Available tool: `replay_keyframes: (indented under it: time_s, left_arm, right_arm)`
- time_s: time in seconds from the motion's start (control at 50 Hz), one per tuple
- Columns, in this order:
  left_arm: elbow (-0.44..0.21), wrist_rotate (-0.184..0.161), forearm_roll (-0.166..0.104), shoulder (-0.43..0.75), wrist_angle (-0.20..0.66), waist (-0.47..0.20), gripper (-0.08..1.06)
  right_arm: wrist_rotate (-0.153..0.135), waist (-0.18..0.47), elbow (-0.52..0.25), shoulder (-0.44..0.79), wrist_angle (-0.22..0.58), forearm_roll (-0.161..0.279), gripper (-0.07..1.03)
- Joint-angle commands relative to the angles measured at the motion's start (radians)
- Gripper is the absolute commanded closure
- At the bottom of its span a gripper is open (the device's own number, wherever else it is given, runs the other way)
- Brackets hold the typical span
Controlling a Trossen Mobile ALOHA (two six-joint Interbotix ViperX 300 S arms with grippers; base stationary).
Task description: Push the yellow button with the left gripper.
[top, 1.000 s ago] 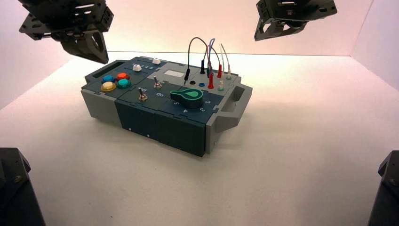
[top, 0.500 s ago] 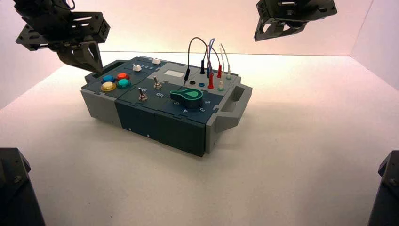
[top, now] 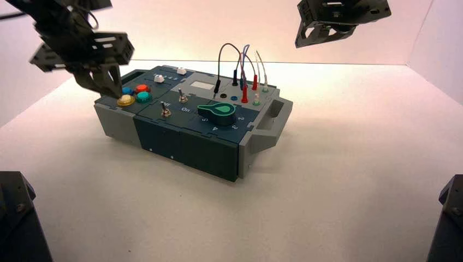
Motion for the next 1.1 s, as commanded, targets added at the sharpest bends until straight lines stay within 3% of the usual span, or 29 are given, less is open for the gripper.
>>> replay_keyframes:
  time_s: [0.02,0.26,0.82,1.1]
  left_arm:
    - [-0.032,0.003,0.002,0.029,-0.018,0.005,1.01]
    - [-0.049,0.000,-0.002,0.061,-0.029,0.005,1.01]
    - [-0.035,-0.002,-0.002,-0.106,0.038,0.002,1.01]
    - [-0.055,0.002,-0.003,-0.140,-0.005,0.002,1.01]
  right_arm:
    - [0.002,0.003,-0.017,-0.017,-0.005,0.002,0.60]
    - [0.002,0.003,-0.017,-0.021,-0.003,0.002,0.61]
    - [0.002,0.003,-0.017,-0.021,-0.003,0.002,0.60]
    - [0.003,0.003,-0.017,-0.021,-0.003,0.002,0.61]
